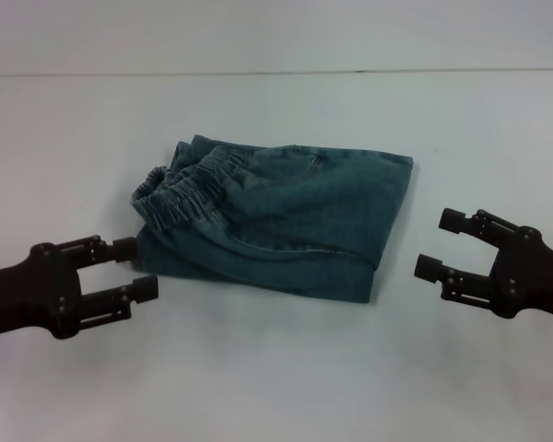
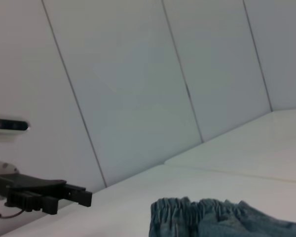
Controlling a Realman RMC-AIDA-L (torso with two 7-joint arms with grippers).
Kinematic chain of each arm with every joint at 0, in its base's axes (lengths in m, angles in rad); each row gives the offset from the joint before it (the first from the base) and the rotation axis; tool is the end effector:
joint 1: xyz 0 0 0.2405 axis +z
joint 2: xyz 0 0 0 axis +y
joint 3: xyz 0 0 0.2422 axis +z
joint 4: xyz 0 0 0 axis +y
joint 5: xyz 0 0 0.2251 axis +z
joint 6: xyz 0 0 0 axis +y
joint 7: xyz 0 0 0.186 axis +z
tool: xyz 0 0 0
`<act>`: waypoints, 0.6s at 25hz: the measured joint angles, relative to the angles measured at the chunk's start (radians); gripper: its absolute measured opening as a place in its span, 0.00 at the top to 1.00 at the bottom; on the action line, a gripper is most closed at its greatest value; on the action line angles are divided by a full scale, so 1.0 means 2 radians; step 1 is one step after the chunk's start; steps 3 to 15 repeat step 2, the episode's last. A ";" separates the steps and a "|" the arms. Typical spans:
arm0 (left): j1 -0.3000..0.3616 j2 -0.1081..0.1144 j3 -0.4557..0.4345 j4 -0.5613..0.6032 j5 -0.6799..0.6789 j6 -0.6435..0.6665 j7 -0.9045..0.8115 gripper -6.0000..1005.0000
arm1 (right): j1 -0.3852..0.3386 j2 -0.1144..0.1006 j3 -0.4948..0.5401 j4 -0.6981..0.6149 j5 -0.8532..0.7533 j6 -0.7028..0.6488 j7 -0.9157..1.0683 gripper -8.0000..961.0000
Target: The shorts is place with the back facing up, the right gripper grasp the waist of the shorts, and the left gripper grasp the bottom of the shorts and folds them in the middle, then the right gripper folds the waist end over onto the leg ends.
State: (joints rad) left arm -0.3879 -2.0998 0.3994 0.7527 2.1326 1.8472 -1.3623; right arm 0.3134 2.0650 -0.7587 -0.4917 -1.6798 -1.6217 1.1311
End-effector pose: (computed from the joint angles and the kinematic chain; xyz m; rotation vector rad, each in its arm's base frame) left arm -0.2811 0.2864 0.0098 -2.6542 -0.7447 -0.8531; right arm 0.2811 0.2927 -0.0273 -2.4960 0.6543 0.9931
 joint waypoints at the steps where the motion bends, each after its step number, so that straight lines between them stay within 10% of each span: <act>1: -0.001 0.000 0.003 0.000 0.004 0.000 -0.003 0.31 | 0.000 0.000 0.000 0.000 -0.003 0.000 0.001 0.05; 15: -0.001 0.000 0.006 0.001 0.006 0.000 -0.006 0.31 | 0.001 0.000 0.000 -0.001 -0.007 -0.001 0.002 0.05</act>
